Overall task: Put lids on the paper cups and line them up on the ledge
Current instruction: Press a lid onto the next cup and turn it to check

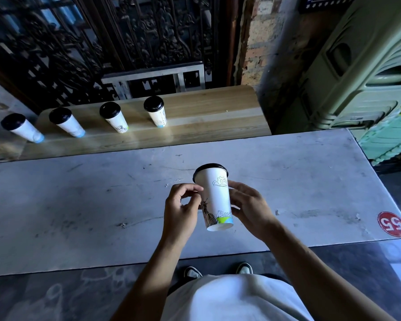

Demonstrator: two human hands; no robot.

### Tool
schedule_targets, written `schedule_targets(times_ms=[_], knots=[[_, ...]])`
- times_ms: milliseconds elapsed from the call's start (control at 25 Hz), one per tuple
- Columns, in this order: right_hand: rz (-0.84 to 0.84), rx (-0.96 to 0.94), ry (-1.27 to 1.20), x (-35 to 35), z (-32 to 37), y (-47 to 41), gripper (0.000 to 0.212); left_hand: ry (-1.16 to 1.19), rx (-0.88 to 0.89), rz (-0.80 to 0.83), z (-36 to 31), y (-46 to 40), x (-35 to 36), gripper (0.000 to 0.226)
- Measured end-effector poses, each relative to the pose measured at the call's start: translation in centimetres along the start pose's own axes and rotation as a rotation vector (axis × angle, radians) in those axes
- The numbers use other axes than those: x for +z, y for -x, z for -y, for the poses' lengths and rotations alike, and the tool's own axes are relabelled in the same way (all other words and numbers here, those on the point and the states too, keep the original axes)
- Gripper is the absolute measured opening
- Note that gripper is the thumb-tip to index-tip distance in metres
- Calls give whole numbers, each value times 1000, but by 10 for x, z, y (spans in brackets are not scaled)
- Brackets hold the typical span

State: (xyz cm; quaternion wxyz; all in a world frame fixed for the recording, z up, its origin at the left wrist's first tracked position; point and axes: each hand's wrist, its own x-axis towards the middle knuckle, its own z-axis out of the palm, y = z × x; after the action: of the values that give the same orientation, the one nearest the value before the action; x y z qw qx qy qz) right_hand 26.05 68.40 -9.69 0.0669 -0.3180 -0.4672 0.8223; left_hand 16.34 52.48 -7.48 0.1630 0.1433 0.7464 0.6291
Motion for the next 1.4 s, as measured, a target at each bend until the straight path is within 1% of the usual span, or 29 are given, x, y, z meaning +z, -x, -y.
schedule_targets(times_ms=[80,120,200,360,480,600,680,800,880,920,960,1040,1160,1240,1280,1360,1400], knots=[[12,2,-19,-1,-1,1,30,17,-55,-3,1,0,1,8],[17,2,-33,-1,-1,1,32,21,-74,-3,2,0,1,5],[21,-6,-53,-2,-2,0,32,24,-103,-5,4,0,-1,12],[10,13,-111,-1,-4,0,34,69,-155,-14,6,-2,-2,10],[53,38,-108,-1,-5,2,36,80,-154,4,6,0,-3,13],[71,55,-84,0,-5,4,44,66,-170,-1,5,2,-3,17],[66,51,-74,0,-5,5,46,32,-141,-13,4,3,-3,24],[59,41,-58,2,-5,7,51,-106,-21,-15,3,3,-6,53],[65,29,-38,2,-6,8,45,-147,38,9,3,3,-6,65],[64,24,-33,3,-6,8,40,-134,38,16,3,4,-5,65],[57,21,-35,3,-7,7,34,-107,19,16,3,3,-5,61],[31,27,-56,2,-7,6,25,-49,-29,6,4,4,-4,46],[15,49,-93,-3,-7,4,27,-2,-67,-9,5,5,-3,30],[34,38,-108,-6,-8,3,33,41,-104,-5,6,6,-3,19],[44,27,-114,-7,-8,2,37,54,-118,3,6,7,-3,18],[58,5,-130,-7,-9,1,43,64,-136,20,6,9,-4,29],[64,-3,-140,-7,-9,1,44,63,-149,27,6,9,-5,30]])
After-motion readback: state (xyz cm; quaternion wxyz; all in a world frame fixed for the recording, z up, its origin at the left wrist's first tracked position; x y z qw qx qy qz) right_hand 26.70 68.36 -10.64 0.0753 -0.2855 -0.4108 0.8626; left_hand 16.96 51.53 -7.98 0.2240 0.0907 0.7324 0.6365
